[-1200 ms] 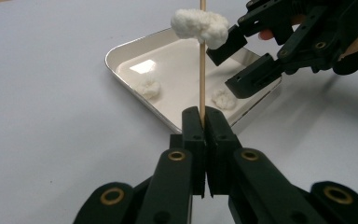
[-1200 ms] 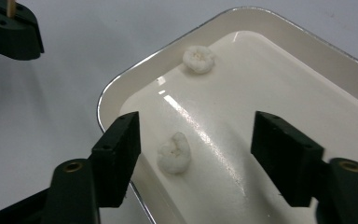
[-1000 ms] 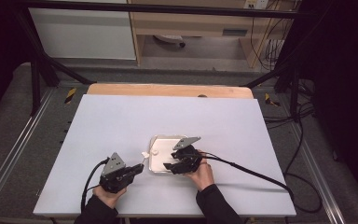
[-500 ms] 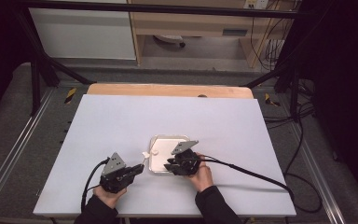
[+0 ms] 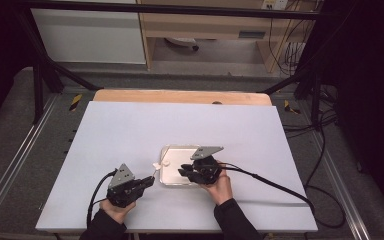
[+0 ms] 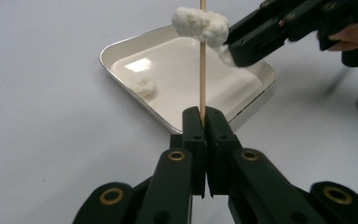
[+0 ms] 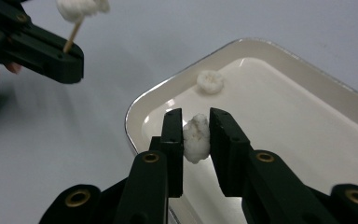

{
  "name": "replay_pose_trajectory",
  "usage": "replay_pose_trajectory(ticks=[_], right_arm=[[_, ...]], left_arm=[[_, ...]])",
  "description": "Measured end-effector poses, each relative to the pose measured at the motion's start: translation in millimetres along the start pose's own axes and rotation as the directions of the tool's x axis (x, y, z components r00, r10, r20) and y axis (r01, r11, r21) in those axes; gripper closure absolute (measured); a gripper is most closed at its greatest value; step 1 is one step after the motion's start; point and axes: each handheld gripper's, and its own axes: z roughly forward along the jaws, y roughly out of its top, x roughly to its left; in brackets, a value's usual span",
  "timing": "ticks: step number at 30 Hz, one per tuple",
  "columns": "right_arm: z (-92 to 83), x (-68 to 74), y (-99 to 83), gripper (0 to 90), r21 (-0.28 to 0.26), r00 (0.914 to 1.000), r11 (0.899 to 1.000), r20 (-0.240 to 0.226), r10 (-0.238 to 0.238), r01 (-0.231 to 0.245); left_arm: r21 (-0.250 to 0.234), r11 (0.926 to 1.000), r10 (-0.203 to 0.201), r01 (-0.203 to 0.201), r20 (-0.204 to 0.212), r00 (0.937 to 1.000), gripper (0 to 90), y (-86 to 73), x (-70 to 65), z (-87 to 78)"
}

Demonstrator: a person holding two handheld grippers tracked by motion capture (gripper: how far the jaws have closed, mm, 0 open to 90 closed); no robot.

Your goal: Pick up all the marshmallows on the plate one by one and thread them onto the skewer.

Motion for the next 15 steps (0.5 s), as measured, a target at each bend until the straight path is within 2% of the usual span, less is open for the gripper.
replay_pose_trajectory(ticks=[7,10,15], right_arm=[[-28.5,-6.4,9.5,76.1,-0.116,0.9980,0.991,-0.029,0.057,-0.060],[-38.9,-8.2,15.7,76.2,-0.166,0.9957,0.983,-0.056,0.073,-0.082],[-53.3,-10.9,24.9,76.3,-0.239,0.9879,0.962,-0.112,0.107,-0.131]], left_arm=[[0.005,0.9999,0.014,-0.014,0.005,0.9999,87.9,0.2,-2.6,1.1],[0.011,0.9996,0.025,-0.026,0.008,0.9996,87.9,0.4,-4.6,2.1],[0.009,0.9991,0.041,-0.041,0.017,0.9990,87.9,0.7,-8.2,2.8]])
